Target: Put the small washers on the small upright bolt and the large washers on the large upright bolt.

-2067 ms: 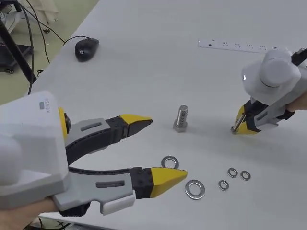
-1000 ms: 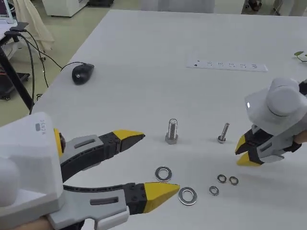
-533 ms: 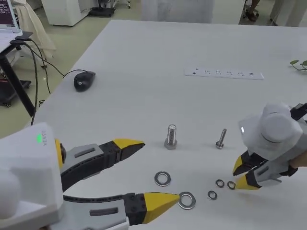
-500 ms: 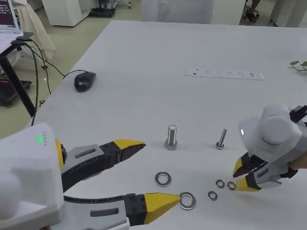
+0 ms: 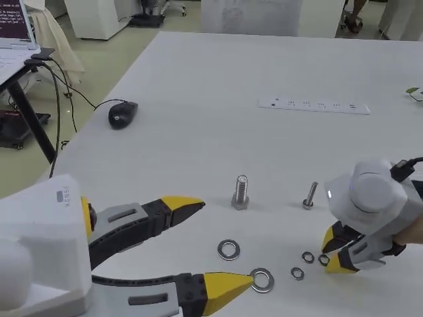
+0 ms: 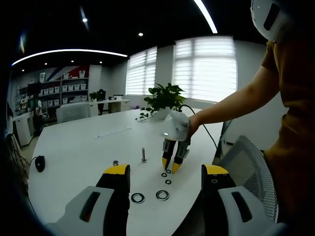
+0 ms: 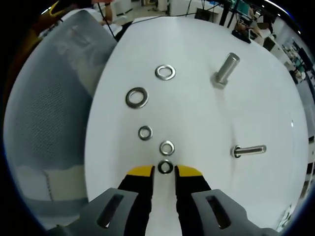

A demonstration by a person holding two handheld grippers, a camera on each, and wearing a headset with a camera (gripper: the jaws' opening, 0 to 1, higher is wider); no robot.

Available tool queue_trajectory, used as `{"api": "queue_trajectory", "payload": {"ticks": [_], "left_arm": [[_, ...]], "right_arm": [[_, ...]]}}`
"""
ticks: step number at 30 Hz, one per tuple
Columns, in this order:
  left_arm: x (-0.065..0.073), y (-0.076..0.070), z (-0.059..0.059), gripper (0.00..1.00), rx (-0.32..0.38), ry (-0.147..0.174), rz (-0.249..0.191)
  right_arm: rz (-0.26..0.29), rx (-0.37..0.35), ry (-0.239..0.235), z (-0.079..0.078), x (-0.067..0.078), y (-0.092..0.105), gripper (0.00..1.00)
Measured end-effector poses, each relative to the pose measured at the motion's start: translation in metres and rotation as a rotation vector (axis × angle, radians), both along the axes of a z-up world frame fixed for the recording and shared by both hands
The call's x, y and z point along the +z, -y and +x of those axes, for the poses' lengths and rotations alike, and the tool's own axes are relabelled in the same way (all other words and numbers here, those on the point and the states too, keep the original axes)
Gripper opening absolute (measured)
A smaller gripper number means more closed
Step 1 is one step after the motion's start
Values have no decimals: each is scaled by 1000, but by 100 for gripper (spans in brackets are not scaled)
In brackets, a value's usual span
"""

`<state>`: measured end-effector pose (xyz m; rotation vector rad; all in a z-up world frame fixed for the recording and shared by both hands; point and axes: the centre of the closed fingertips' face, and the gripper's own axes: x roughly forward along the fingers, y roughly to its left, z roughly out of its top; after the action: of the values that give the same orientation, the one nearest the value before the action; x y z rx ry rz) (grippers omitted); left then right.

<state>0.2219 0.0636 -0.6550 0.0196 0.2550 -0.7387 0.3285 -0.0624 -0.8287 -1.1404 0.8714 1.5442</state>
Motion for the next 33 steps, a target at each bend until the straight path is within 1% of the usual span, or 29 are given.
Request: {"api": "queue_trajectory", "payload": {"ticks": [5, 9, 12, 17, 20, 24, 26, 30, 33], "left_arm": [[-1, -1, 1, 57, 4, -1, -1], [-2, 0, 3, 58, 3, -2, -4], [-3, 0, 4, 57, 1, -6, -4], [-1, 0, 6, 57, 3, 0, -10], [-2, -1, 6, 57, 2, 0, -3], [-1, 0, 6, 57, 1, 1, -5], [-2, 1, 6, 57, -1, -2, -5], [-3, 1, 5, 57, -2, -6, -3], [-3, 1, 6, 57, -3, -7, -1]], "right_arm": [[-12, 27, 11, -1, 0, 0, 17], [-16, 35, 15, -2, 0, 0, 16], [-13, 32, 16, -2, 1, 0, 14], [-10, 31, 11, -1, 1, 0, 13], [-11, 26, 11, -1, 1, -1, 12], [-5, 6, 1, -1, 3, -1, 12], [-11, 2, -5, -1, 3, 0, 12], [-2, -9, -8, 4, 12, -1, 12], [3, -10, 2, 11, 21, 0, 12]]}}
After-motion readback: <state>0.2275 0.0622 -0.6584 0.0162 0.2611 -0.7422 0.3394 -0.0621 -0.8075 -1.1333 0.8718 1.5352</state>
